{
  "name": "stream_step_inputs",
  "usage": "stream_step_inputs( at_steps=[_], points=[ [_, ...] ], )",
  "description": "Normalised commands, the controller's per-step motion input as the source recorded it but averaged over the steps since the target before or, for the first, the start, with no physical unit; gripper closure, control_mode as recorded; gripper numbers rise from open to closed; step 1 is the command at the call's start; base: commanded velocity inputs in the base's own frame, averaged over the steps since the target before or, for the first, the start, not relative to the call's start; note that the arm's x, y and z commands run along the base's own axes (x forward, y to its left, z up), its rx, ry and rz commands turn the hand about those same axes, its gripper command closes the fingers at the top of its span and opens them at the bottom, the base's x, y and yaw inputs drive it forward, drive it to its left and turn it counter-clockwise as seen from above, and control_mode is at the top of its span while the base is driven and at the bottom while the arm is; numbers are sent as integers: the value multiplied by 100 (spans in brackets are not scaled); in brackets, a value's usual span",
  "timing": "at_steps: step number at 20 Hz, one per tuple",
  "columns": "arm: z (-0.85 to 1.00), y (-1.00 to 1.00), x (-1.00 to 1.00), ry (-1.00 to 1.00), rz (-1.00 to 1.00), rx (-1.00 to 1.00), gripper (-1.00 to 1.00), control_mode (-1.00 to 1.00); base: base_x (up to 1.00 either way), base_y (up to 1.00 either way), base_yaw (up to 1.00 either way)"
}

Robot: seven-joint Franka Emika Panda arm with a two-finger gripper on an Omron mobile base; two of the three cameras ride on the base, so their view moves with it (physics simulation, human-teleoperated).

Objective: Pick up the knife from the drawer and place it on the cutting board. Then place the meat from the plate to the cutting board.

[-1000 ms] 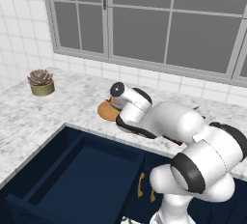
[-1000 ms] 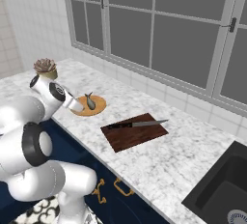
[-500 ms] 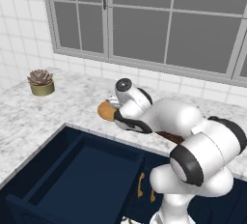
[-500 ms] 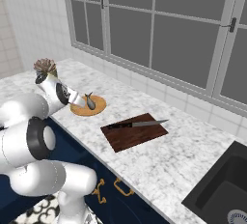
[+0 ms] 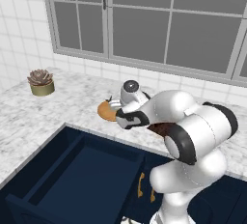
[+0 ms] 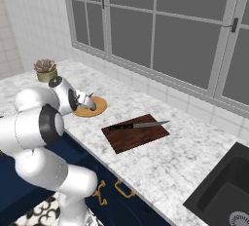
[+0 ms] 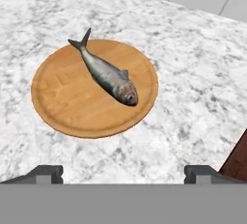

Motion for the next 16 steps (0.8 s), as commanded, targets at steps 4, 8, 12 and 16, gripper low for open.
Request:
stream_step_inputs(
  at_steps=[4, 8, 12, 16],
  points=[
    [-24, 0, 39, -4, 0, 0, -100, -100, 0, 0, 0],
    [-31, 0, 42, 0, 0, -1, -100, -100, 0, 0, 0],
    [-12, 0, 52, 4, 0, 0, -100, -100, 0, 0, 0],
    [-10, 1, 51, 13, 0, -1, -100, -100, 0, 0, 0]
  ],
)
